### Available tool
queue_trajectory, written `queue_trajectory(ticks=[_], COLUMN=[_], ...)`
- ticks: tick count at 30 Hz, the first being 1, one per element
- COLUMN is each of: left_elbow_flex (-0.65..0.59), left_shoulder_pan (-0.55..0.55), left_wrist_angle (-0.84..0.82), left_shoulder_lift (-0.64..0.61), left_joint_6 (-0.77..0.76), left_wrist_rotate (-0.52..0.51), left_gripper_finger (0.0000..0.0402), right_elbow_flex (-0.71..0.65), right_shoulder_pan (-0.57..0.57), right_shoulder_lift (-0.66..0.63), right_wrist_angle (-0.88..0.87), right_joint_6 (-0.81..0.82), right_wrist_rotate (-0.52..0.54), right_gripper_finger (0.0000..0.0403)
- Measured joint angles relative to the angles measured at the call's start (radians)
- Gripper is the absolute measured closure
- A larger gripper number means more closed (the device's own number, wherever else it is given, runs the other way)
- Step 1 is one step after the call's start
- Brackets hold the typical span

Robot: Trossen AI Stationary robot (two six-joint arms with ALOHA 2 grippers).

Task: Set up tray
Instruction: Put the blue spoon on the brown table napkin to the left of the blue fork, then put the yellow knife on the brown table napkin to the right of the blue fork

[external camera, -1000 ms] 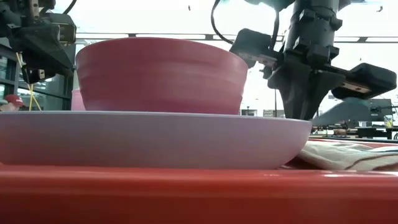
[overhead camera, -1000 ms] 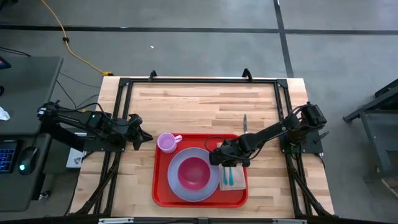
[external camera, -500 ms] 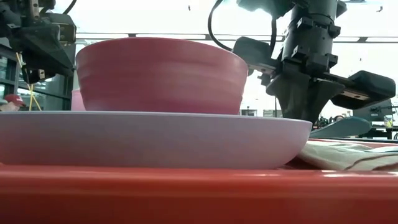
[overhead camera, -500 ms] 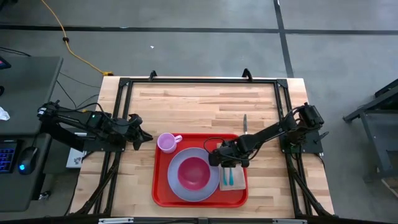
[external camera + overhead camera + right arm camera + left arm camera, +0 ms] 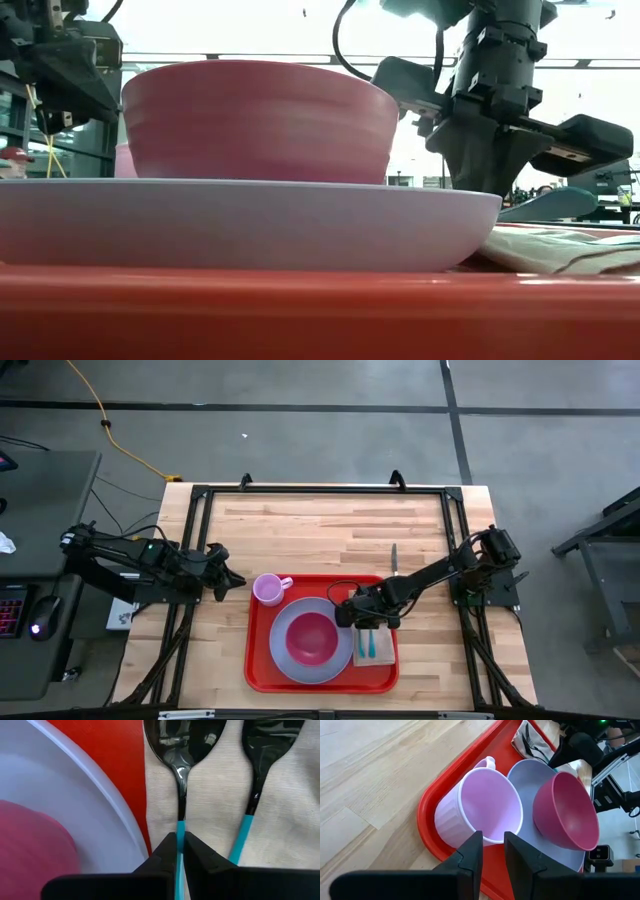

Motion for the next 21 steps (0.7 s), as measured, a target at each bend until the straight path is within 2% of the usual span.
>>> queue_trajectory(ticks=[12, 21], left_elbow_flex=[0.0, 0.0], left_shoulder_pan=[0.0, 0.0], left_wrist_angle=[0.0, -0.001], left_shoulder_lift=[0.0, 0.0], left_joint_6=[0.0, 0.001], left_wrist_rotate=[0.0, 0.0], left_gripper_finger=[0.0291, 0.0291], right_elbow_flex=[0.0, 0.0], right_shoulder_pan=[-0.011, -0.027], right_shoulder_lift=[0.0, -0.012], right_wrist_angle=[0.002, 0.003], right_joint_6=[-0.001, -0.022], right_wrist_rotate=[-0.005, -0.061], right_gripper_finger=[0.0339, 0.0342])
